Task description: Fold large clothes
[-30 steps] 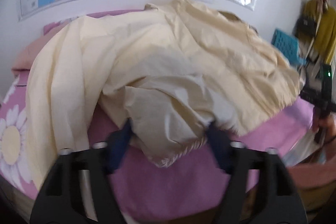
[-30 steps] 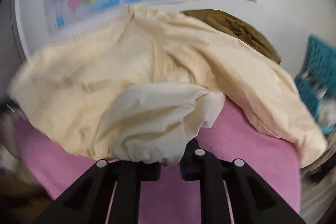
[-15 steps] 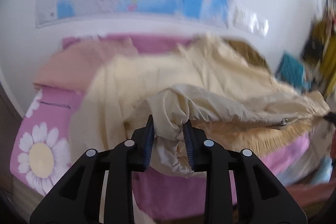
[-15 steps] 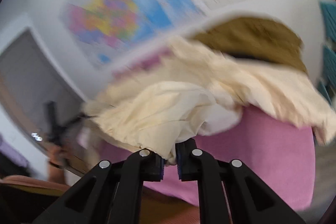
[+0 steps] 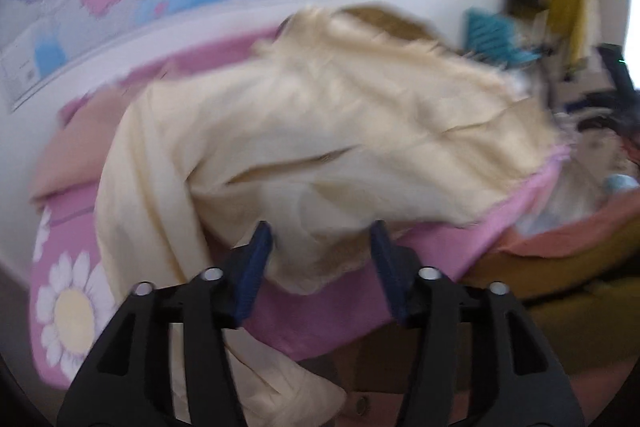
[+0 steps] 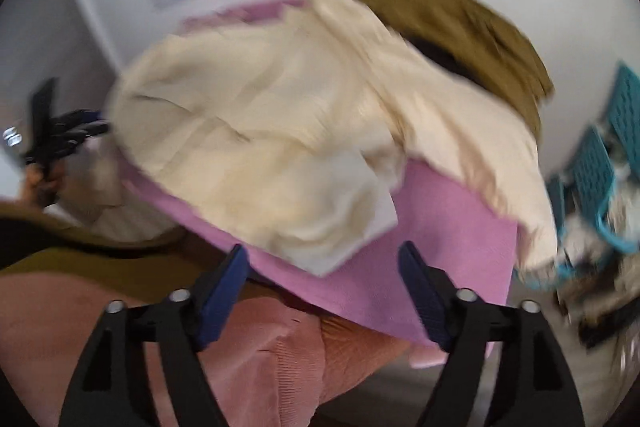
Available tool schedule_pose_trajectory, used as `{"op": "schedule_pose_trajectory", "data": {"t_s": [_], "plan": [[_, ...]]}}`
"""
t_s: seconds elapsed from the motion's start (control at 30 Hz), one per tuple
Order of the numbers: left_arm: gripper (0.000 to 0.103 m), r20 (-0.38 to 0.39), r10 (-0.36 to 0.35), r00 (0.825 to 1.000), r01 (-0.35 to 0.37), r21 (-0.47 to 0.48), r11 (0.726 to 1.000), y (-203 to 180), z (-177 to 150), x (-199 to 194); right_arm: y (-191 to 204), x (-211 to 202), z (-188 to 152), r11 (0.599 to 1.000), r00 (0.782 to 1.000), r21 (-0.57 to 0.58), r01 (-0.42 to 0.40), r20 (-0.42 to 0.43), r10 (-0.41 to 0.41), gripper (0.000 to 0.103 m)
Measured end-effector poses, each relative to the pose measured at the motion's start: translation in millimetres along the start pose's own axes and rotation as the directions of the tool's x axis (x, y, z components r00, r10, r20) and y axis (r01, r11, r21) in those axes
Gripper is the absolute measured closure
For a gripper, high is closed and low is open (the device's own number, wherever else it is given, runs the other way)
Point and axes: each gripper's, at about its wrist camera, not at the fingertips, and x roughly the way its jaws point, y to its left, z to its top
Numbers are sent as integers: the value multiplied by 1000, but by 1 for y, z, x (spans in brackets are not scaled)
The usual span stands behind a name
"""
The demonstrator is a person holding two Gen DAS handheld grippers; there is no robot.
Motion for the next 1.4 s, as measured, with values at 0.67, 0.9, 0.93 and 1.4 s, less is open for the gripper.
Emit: {"op": "schedule_pose_trajectory", "data": {"t_s": [0.67,0.9,0.93,1.4], "plan": [[46,-155,98,983,-110,-70,991,72,141,184,-10,237,268,968,970,-84,238,73,-232,49],[86,-287,157,945,-177,-44,983,86,159,249,-25,268,295,966,969,-83,246,38,-244,102],[89,-301,165,939,-189,-53,981,91,163,256,-24,259,301,962,964,-88,259,78,-252,102],[53,-225,272,936,-288,-44,956,108,184,267,-38,232,321,971,963,-74,227,163,-213,48]]}}
